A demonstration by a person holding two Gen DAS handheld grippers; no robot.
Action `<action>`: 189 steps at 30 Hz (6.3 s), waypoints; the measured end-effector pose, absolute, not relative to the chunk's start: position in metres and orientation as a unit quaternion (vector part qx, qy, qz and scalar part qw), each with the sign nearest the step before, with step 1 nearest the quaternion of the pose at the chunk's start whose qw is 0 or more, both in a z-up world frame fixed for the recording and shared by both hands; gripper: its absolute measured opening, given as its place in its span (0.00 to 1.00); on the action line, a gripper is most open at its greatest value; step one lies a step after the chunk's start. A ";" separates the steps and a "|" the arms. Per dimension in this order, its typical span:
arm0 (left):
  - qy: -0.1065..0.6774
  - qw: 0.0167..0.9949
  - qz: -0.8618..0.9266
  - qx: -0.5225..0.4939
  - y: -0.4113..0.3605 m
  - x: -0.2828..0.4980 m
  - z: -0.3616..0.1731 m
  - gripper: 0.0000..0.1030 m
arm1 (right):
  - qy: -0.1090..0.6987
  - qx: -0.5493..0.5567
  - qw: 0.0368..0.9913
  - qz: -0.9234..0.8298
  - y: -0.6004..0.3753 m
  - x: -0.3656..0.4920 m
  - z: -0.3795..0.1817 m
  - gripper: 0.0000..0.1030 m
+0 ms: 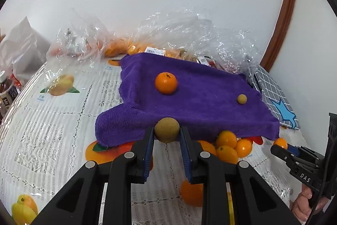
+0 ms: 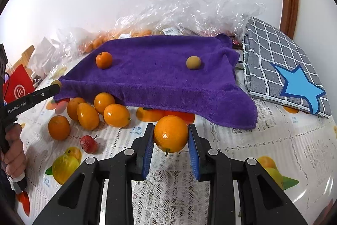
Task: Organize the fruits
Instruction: 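Place the orange on the purple towel with the right tool while the left places the yellow fruit, then grasp another orange with the right tool while the left tool grasps a large orange, then carry both oranges onto the purple towel with the right and left tools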
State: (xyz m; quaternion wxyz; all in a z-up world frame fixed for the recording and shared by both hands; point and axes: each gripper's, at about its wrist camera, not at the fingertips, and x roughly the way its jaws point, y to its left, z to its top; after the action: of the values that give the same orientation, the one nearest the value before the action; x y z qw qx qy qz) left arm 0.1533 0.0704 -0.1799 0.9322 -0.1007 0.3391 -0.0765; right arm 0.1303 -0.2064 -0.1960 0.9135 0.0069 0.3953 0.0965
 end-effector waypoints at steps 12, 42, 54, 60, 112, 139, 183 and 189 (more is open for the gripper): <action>0.320 0.942 -0.039 -0.088 0.072 0.156 -0.156 0.23 | 0.371 0.012 0.924 0.087 -0.207 0.130 -0.180 0.30; 0.366 0.929 -0.021 -0.051 0.047 0.248 -0.191 0.23 | 0.402 0.027 0.913 0.062 -0.216 0.245 -0.202 0.30; 0.388 0.919 -0.024 -0.062 0.049 0.253 -0.197 0.23 | 0.431 0.016 0.900 0.065 -0.210 0.253 -0.215 0.30; 0.389 0.919 -0.026 -0.062 0.049 0.253 -0.197 0.23 | 0.439 0.004 0.896 0.064 -0.205 0.255 -0.217 0.30; 0.334 0.936 -0.021 -0.113 0.075 0.185 -0.176 0.47 | 0.385 0.037 0.901 0.197 -0.172 0.170 -0.184 0.42; 0.393 0.906 -0.136 -0.082 0.054 0.152 -0.191 0.47 | 0.411 0.002 0.898 0.157 -0.180 0.155 -0.201 0.35; 0.373 0.915 -0.081 -0.135 0.088 0.151 -0.181 0.38 | 0.377 0.060 0.917 0.112 -0.231 0.147 -0.183 0.35; 0.347 0.923 -0.088 -0.139 0.079 0.177 -0.154 0.38 | 0.350 0.042 0.930 0.101 -0.238 0.172 -0.155 0.35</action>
State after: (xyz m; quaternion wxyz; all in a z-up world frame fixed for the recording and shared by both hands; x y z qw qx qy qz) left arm 0.1775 0.0787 -0.1538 0.9235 -0.1390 0.3467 -0.0877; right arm 0.1717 -0.2384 -0.1555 0.9303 0.0418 0.3503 0.1006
